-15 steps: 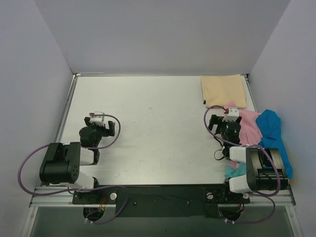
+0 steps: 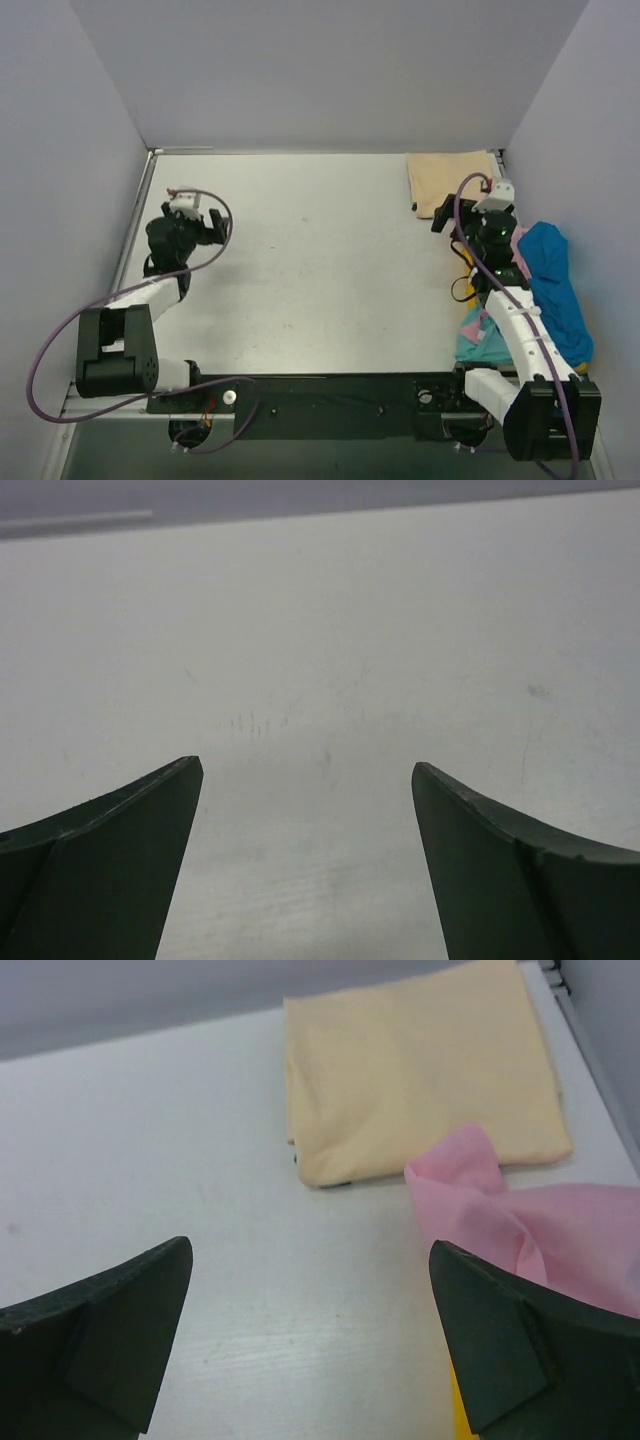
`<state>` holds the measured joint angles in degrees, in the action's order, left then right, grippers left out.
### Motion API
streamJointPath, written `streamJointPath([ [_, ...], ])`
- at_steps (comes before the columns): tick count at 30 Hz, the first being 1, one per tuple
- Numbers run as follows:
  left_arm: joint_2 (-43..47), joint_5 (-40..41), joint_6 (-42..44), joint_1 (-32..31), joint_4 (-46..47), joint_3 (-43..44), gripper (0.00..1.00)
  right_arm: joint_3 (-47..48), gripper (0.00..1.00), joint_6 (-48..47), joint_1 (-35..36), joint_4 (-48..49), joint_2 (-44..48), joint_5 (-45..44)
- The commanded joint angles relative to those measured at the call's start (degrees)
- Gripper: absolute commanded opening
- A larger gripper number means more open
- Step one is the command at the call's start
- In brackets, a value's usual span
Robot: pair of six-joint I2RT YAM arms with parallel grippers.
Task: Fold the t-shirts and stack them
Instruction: Grab crumpled tshirt from bin with the right arm
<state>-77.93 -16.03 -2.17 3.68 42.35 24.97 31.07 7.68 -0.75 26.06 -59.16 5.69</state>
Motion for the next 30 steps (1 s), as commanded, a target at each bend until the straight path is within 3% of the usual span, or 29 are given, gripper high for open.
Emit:
streamJointPath([
  [1, 2.26, -7.24, 4.09, -2.62, -30.4, 20.59, 0.97, 19.41, 1.0, 9.44, -1.09, -31.89, 1.59, -13.17],
  [4, 0.77, -5.78, 10.59, -7.71, -48.28, 30.72, 0.97, 28.24, 1.0, 17.16, -2.49, -53.06, -3.4, -35.77],
  [6, 0.06, -4.46, 16.64, -9.82, -58.67, 35.66, 0.97, 30.45, 1.0, 20.6, -4.94, -59.36, -4.65, -42.92],
  [9, 0.41, -2.43, 19.66, -10.98, -69.56, 39.7, 0.97, 25.56, 1.0, 23.69, -12.67, -59.99, -2.99, -41.56],
  [12, 1.29, -5.14, 21.07, -11.94, -74.33, 41.56, 0.97, 20.89, 0.96, 24.84, -23.47, -57.36, -3.77, -36.91],
  [16, 2.26, -7.96, 18.09, -12.47, -73.9, 41.74, 0.97, 20.43, 0.81, 20.89, -26.92, -52.88, -9.13, -30.69],
  [25, 3.4, -9.46, 16.67, -12.91, -72.23, 42.0, 0.97, 18.76, 0.77, 22.21, -31.5, -51.46, -15.9, -30.57],
  [27, 3.49, -9.46, 16.68, -13.0, -72.32, 41.83, 0.96, 18.59, 0.68, 21.33, -32.11, -51.38, -15.64, -30.3],
  [30, 3.66, -9.46, 16.85, -12.91, -72.06, 41.39, 0.96, 17.8, 0.2, 20.62, -32.56, -51.03, -13.89, -29.78],
])
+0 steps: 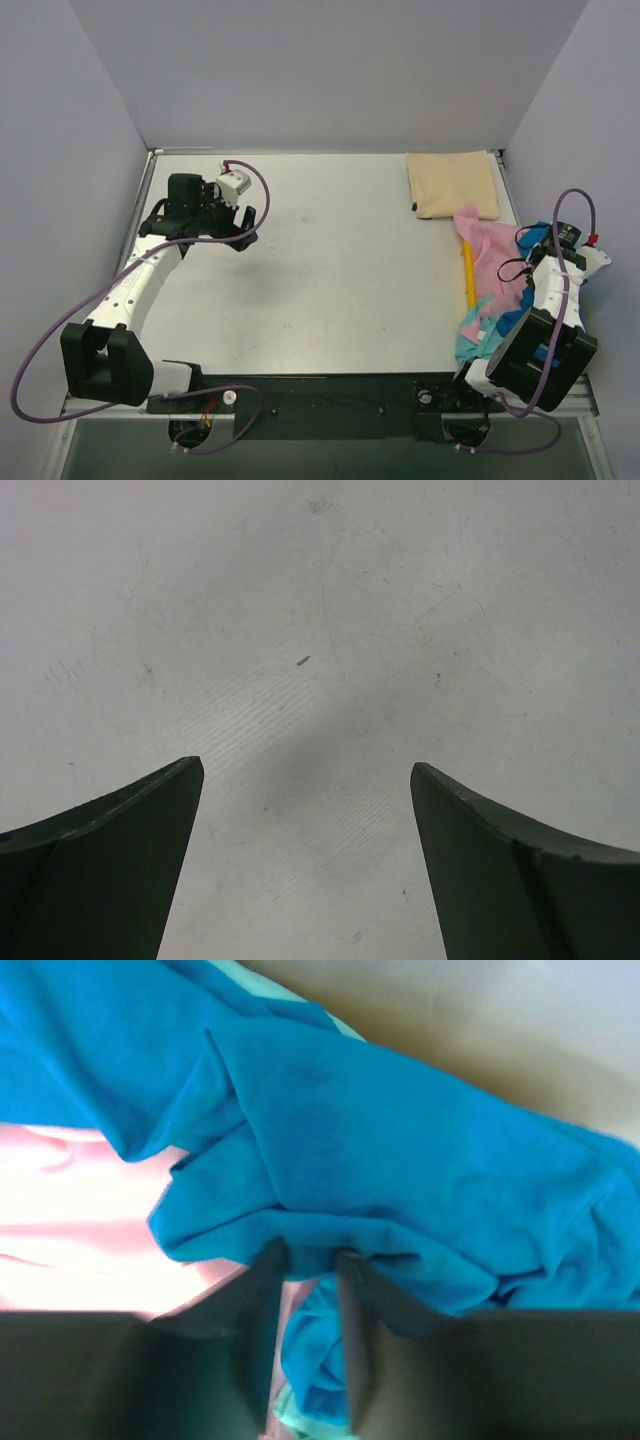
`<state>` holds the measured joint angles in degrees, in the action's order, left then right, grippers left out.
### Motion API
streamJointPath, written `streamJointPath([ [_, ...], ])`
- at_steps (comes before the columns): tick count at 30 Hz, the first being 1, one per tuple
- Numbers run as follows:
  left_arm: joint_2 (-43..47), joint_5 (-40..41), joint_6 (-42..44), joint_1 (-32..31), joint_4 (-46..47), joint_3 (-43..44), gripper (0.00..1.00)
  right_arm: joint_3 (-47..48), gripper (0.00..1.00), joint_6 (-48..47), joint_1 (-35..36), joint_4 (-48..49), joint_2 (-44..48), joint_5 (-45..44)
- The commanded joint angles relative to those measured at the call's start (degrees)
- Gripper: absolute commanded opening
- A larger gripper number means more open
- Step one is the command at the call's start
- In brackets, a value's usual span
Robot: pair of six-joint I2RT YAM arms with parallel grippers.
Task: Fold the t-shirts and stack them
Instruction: Grab crumpled tshirt from bin with the right arm, then move the tshirt to the center of the board
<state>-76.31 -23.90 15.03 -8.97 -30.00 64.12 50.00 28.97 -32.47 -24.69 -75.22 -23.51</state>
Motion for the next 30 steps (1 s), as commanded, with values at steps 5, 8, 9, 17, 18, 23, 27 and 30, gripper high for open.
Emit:
streamJointPath([
  [5, 2.22, -1.5, 0.27, -0.26, 0.38, 2.59, 0.94, 2.19, 0.0, -3.74, -0.58, -0.89, 10.51, 1.44],
  [8, 2.22, -1.59, -0.26, -0.34, 1.26, 2.94, 0.94, 6.68, 0.0, -5.06, 1.0, -1.85, 15.7, 1.97],
  [9, 2.22, -1.59, -0.87, -0.34, 1.69, 3.29, 0.94, 9.21, 0.0, -5.24, 2.31, -1.77, 16.76, 2.76],
  [17, 2.48, -1.67, -6.41, 0.8, 2.75, 6.63, 0.96, 29.94, 0.0, -15.77, 27.42, 1.74, 16.87, 7.52],
  [18, 2.4, -2.02, -7.46, 1.15, 2.93, 7.07, 0.97, 32.33, 0.0, -19.62, 35.81, 2.79, 14.34, 7.6],
  [23, 2.13, -0.89, -11.77, 3.34, 3.28, 11.72, 0.97, 61.27, 0.0, -27.99, 60.39, 2.9, 1.24, 17.86],
  [27, 3.63, 4.64, -17.84, 8.17, 5.56, 13.31, 0.97, 82.6, 0.0, -34.16, 77.71, 3.14, -9.75, 32.88],
  [30, 4.24, 16.03, -16.0, 10.71, 4.78, 16.29, 0.97, 83.96, 0.0, -25.15, 79.93, 13.05, -11.0, 43.78],
])
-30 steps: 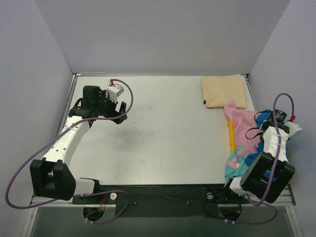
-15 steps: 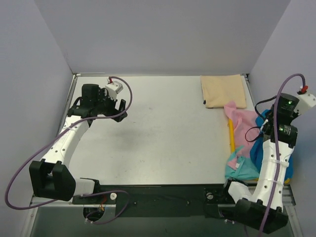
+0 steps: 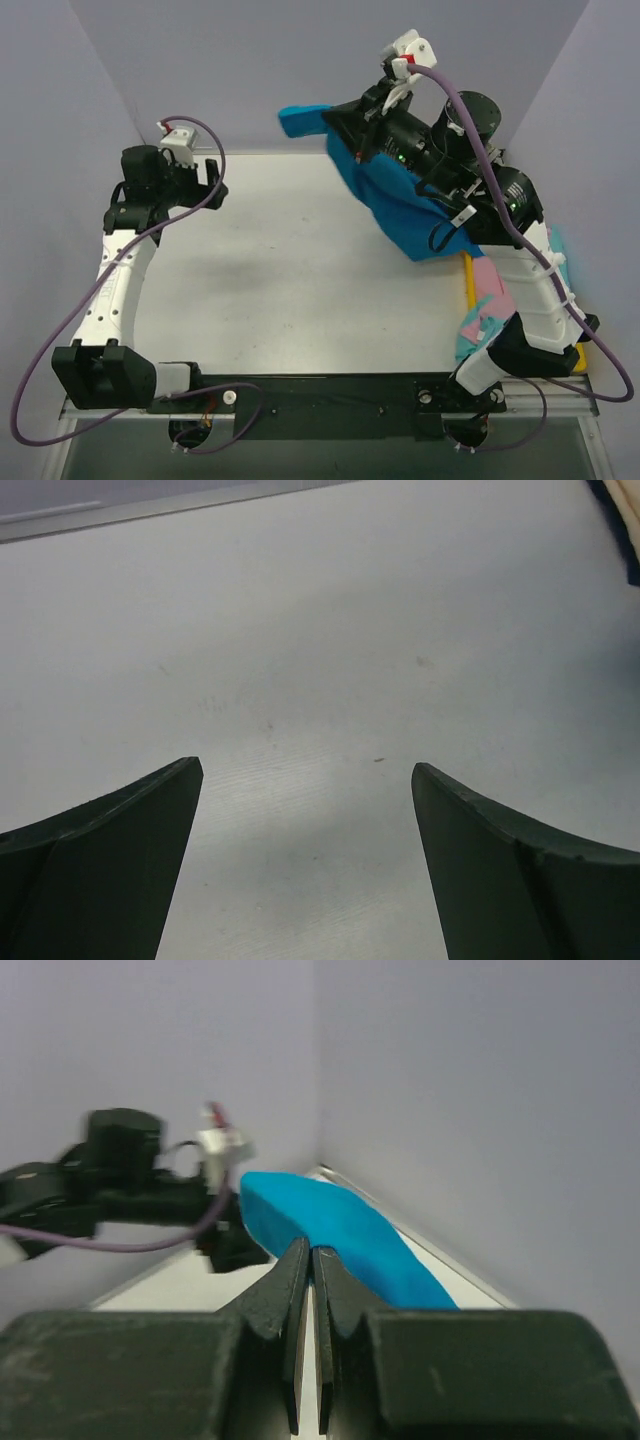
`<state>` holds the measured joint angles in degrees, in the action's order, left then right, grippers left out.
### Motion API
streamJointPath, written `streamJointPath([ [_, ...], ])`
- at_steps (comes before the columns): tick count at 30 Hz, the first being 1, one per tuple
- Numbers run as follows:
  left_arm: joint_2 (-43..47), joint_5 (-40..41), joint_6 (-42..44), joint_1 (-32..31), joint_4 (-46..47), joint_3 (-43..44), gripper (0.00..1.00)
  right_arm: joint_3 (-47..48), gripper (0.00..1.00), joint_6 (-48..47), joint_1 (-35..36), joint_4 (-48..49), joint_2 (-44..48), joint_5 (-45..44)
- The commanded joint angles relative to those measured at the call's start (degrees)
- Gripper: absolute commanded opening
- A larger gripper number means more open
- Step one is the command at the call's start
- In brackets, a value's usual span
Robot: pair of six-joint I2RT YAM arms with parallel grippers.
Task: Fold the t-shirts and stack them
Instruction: Move the tshirt to the center of the board
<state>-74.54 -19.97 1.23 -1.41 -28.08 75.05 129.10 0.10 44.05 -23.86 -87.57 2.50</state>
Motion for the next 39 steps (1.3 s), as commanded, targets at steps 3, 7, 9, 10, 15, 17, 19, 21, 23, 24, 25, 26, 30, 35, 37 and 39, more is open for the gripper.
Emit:
streamJointPath([
  [3, 2.65, 20.91, 1.04, 3.87, 3.64, 7.04, 0.97, 4.23, 0.0, 7.02, 3.32, 18.84, 1.26, 17.71],
  [7, 3.35, 26.56, 5.7, 3.96, 5.31, 7.66, 0.97, 2.13, 0.0, 7.01, 0.61, 17.71, 0.38, 13.77],
  [9, 3.53, 26.12, 7.55, 3.96, 5.05, 7.31, 0.97, -2.96, 0.0, 10.77, -3.68, 17.7, 1.08, 12.09],
  [10, 3.61, 25.77, 8.42, 3.87, 4.87, 6.79, 0.97, -6.98, 0.0, 12.28, -5.1, 17.53, 1.26, 11.22],
  [15, 3.97, 17.45, 14.48, 3.69, 2.07, 2.14, 0.96, -27.18, 0.0, 19.32, -13.72, 14.81, 3.19, 5.95],
  [17, 4.05, 11.4, 17.55, 3.35, -0.65, 0.03, 0.91, -34.14, 0.0, 18.28, -14.25, 13.32, 3.02, 5.15],
  [19, 3.79, 2.89, 20.97, 2.82, -4.95, -2.17, 0.84, -39.68, 0.0, 18.36, -15.31, 11.29, 1.89, 3.49],
  [21, 3.62, -3.55, 23.62, 1.94, -9.7, -4.98, 0.79, -44.34, 0.0, 18.97, -17.41, 9.97, 0.04, 1.82],
  [23, 3.53, -8.3, 25.3, 0.02, -13.05, -8.05, 0.78, -46.73, 0.0, 20.03, -20.49, 9.88, -2.15, 1.54],
  [24, 3.44, -9.12, 26.0, -0.17, -14.45, -8.94, 0.77, -47.09, 0.0, 19.85, -22.76, 10.49, -3.12, 1.8],
  [25, 3.44, -9.82, 26.88, -0.78, -14.64, -11.13, 0.76, -46.49, 0.0, 19.68, -24.0, 10.76, -5.57, 2.07],
  [26, 3.53, -9.74, 27.33, -1.05, -14.38, -12.28, 0.76, -45.09, 0.0, 19.24, -25.67, 10.33, -6.73, 2.07],
  [30, 3.97, -5.8, 33.73, -1.66, -14.37, -16.68, 0.76, -30.51, 0.0, 13.37, -27.97, 6.38, -19.27, -0.64],
  [35, 5.37, -3.41, 42.25, -3.33, -17.01, -20.1, 0.83, -12.94, 0.0, 13.17, -29.02, 3.3, -29.93, -4.43],
  [37, 5.81, -3.5, 43.06, -3.95, -16.93, -22.21, 0.86, -7.4, 0.4, 15.63, -29.55, 0.31, -33.62, -5.4],
  [39, 6.08, -4.38, 42.8, -4.3, -16.49, -24.5, 0.88, -2.46, 0.84, 16.34, -29.11, -6.96, -35.47, -5.93],
])
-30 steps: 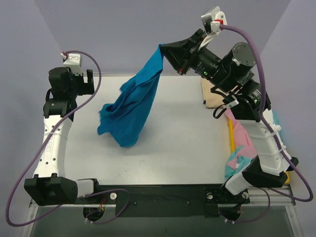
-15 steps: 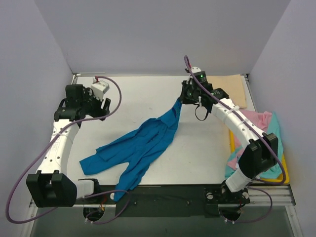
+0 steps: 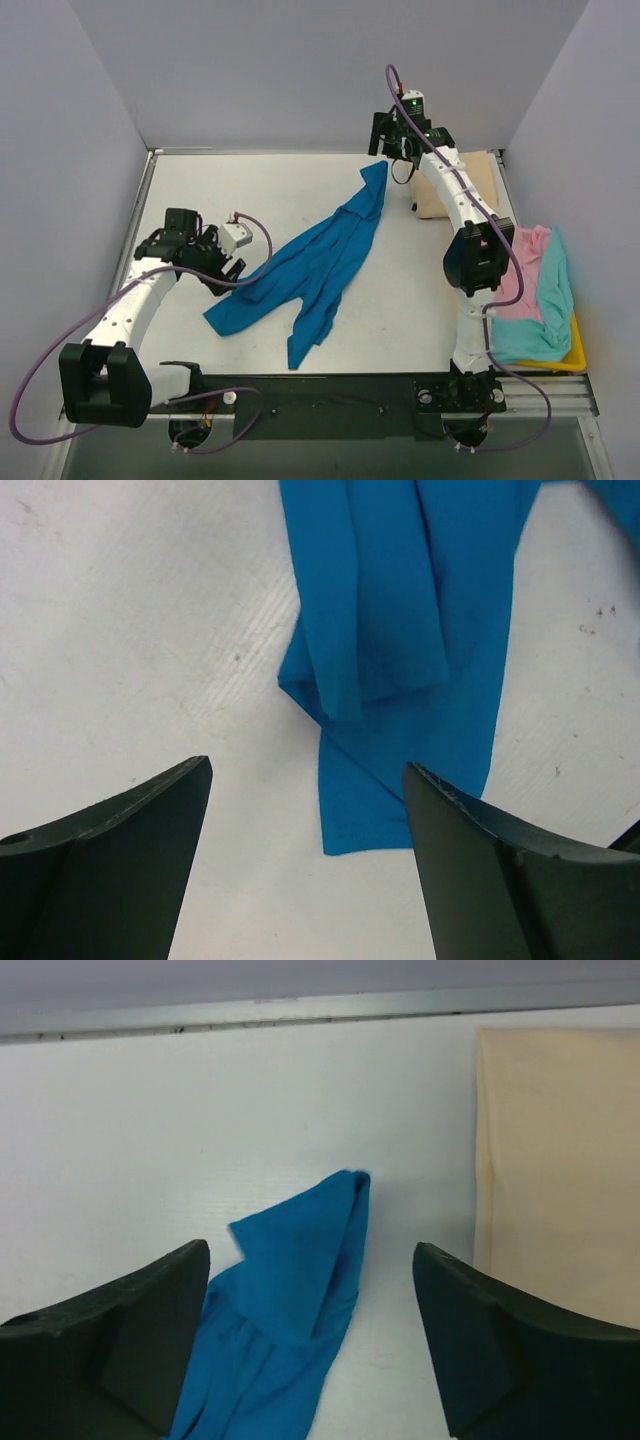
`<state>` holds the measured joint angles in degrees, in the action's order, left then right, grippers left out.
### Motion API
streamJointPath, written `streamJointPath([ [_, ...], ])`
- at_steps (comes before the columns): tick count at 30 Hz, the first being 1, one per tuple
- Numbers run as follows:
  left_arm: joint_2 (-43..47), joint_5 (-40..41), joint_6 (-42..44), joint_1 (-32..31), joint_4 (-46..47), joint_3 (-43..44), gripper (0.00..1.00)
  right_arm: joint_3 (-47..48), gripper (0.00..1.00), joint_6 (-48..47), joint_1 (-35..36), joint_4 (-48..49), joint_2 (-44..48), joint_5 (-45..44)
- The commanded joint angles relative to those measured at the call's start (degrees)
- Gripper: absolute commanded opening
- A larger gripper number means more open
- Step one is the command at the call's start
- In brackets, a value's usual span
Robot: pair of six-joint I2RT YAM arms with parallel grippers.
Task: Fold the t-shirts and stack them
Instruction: Move the tshirt to the center of the board, then flatten out the tshirt
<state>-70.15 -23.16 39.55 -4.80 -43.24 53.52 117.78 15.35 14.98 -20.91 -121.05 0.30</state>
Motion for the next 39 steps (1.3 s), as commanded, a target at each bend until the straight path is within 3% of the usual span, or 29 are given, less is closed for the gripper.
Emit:
streamJointPath([
  [1, 1.94, -1.45, 4.05, -0.92, -0.88, -4.2, 0.89, 8.7, 0.91, 0.56, 1.26, -11.07, -0.95, -5.99],
  [5, 1.77, 0.3, -0.42, -1.0, 5.44, -7.19, 0.93, -8.81, 0.93, -3.14, 9.17, -11.35, 12.11, -13.82],
  [8, 1.16, -1.97, -3.59, -1.44, 11.85, -8.08, 0.96, -22.38, 0.91, -1.83, 18.03, -8.64, 20.31, -10.59],
  [12, -1.04, -4.0, -9.48, -1.97, 18.98, -9.04, 0.96, -36.8, 0.75, 3.79, 27.97, -7.75, 24.73, -8.65],
  [17, -5.34, -4.27, -10.72, -3.55, 22.85, -11.06, 0.93, -40.69, 0.65, 6.7, 35.81, -4.51, 21.31, -3.21],
  [23, -9.57, -2.59, -11.95, -5.13, 26.44, -11.59, 0.9, -40.26, 0.51, 12.06, 36.43, -0.02, 14.72, -0.82],
  [26, -10.09, -3.99, -13.27, -5.57, 28.04, -11.77, 0.87, -37.89, 0.5, 13.21, 36.52, 0.25, 10.51, -0.82],
  [31, -10.45, -1.56, -12.57, -6.98, 29.71, -13.35, 0.68, -38.05, 0.36, 16.54, 35.91, -1.94, 7.76, 2.08],
  [32, -10.36, -1.02, -11.87, -6.98, 29.45, -13.61, 0.62, -38.58, 0.27, 16.81, 35.82, -1.95, 8.55, 1.99],
  [33, -10.36, 0.12, -11.34, -7.15, 29.36, -14.14, 0.44, -39.72, 0.21, 16.9, 35.82, -1.6, 10.47, 1.12],
  [34, -10.1, 0.48, -10.38, -7.24, 28.57, -14.32, 0.34, -40.08, 0.06, 17.08, 35.82, -1.59, 11.53, 0.5],
  [35, -10.01, 1.26, -10.2, -7.33, 28.22, -14.4, 0.16, -40.52, 0.0, 16.99, 35.82, -1.77, 13.72, -0.11],
  [37, -9.66, 3.72, -10.89, -7.33, 27.95, -14.06, 0.0, -40.7, 0.0, 16.73, 35.21, -2.21, 17.41, -1.95],
  [39, -9.22, 9.32, -12.29, -7.42, 28.65, -12.4, 0.0, -40.61, 0.0, 16.2, 34.15, -2.82, 21.54, -1.7],
])
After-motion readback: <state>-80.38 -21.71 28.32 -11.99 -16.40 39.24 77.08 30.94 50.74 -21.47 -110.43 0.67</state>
